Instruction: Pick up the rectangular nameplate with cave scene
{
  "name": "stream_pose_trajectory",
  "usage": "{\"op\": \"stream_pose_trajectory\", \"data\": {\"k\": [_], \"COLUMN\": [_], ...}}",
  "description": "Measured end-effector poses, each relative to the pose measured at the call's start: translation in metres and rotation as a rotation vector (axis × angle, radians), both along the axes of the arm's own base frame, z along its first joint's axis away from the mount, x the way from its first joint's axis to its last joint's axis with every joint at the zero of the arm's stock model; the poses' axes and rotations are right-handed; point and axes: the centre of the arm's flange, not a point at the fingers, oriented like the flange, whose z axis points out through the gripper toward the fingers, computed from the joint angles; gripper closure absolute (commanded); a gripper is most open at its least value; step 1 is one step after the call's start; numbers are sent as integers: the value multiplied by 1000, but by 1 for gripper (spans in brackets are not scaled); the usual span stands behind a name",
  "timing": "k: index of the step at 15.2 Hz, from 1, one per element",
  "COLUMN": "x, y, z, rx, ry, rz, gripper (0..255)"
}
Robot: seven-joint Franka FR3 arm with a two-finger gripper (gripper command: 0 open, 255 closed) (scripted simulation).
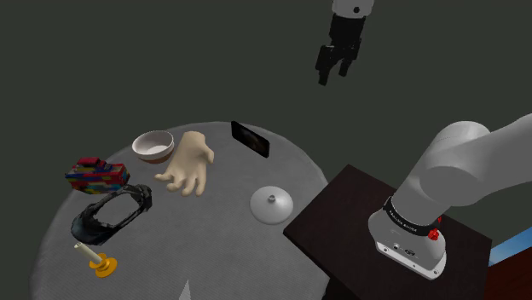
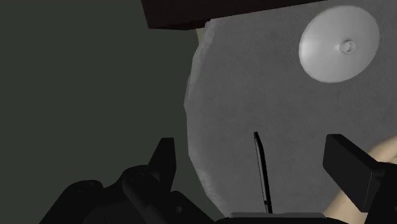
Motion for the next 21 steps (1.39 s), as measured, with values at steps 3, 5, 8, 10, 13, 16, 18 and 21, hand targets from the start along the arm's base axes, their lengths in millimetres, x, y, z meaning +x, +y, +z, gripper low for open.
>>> {"op": "stream_pose_trajectory", "data": {"k": [3, 5, 8, 10, 13, 16, 18, 21], "x": [29, 50, 77, 93, 124, 150, 165, 193], "y": [7, 6, 10, 14, 16, 23, 23, 29], "z": [-31, -49, -75, -94, -122, -151, -170, -196], "rx": [1, 1, 2, 3, 3, 4, 4, 5], "ry": [1, 1, 1, 1, 1, 1, 2, 1], "rz": [14, 24, 38, 48, 62, 76, 86, 100], "gripper": [0, 0, 0, 0, 0, 0, 0, 0]}}
